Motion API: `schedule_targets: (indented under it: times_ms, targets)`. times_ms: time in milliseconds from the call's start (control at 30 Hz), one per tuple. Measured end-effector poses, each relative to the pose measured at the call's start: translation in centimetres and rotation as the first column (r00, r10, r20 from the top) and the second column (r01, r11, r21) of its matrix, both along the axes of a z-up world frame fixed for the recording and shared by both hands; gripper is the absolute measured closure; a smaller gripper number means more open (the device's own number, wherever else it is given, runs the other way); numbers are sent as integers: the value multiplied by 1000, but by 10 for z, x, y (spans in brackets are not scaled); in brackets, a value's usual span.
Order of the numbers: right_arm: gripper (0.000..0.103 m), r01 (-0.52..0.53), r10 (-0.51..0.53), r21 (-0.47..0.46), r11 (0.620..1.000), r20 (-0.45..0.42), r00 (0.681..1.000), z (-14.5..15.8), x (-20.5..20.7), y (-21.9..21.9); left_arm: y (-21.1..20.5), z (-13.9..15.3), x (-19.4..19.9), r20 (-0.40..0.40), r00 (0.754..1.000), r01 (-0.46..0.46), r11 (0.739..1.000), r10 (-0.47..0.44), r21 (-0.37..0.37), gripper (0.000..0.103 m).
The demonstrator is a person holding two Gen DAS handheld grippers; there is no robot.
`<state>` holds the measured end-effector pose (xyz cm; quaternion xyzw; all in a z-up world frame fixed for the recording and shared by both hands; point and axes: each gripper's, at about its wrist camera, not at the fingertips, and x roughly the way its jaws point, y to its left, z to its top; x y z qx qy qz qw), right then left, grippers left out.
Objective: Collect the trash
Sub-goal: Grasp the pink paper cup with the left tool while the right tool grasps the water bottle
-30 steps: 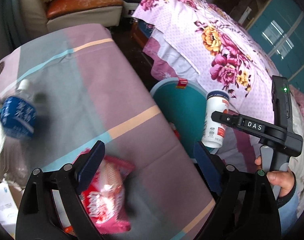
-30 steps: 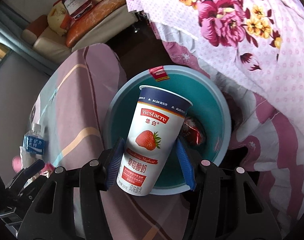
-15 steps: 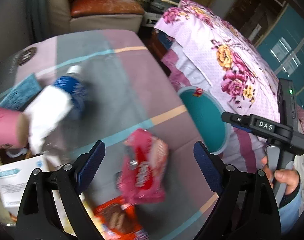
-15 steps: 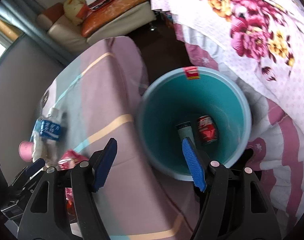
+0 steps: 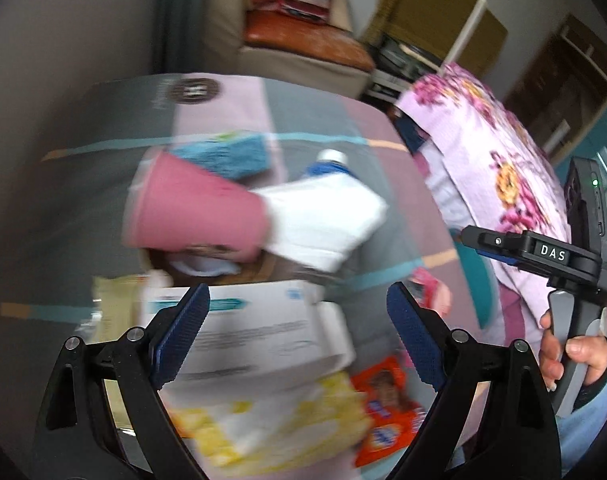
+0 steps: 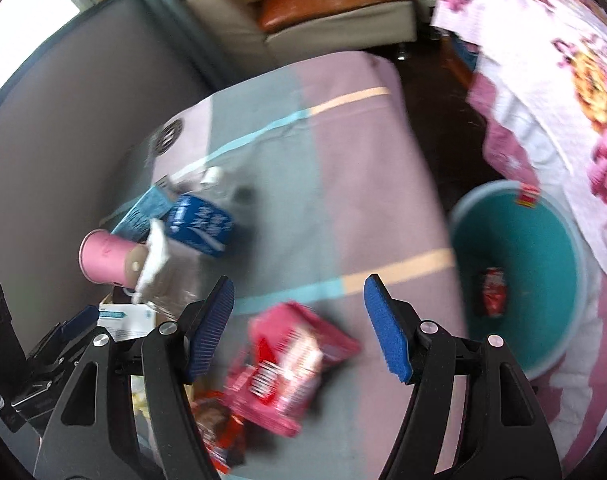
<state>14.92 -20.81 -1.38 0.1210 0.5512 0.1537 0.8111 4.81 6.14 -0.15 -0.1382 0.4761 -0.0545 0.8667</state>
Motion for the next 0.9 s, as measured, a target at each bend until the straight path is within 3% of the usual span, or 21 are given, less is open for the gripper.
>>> schedule_targets:
  times_ms: [167, 333, 500, 600, 667, 900]
  targets:
    - [52, -74, 73, -33, 997, -21, 997, -12, 14, 43, 48, -2, -3, -3, 996, -94, 995, 94, -36, 13]
    - [52, -110, 112, 29, 993, -80, 990, -26, 25, 72, 82, -3, -2, 2, 987, -159, 985, 160, -60, 13]
    - [52, -133, 136, 43, 990, -90, 987, -24, 33, 90, 87, -5, 1, 4, 989, -146, 988, 147, -49, 13]
    - [51, -150, 154, 44, 988, -101, 983, -26, 38, 101, 87, -7, 3, 0, 991, -131, 991, 131, -35, 13]
    - [45, -163, 166, 41, 986, -107, 980, -28, 40, 110, 85, -10, 5, -9, 992, -127, 991, 127, -43, 13]
    - [37, -180, 186, 59, 982, -121, 975, -41, 49, 127, 88, -18, 1, -46, 989, -146, 982, 142, -118, 13]
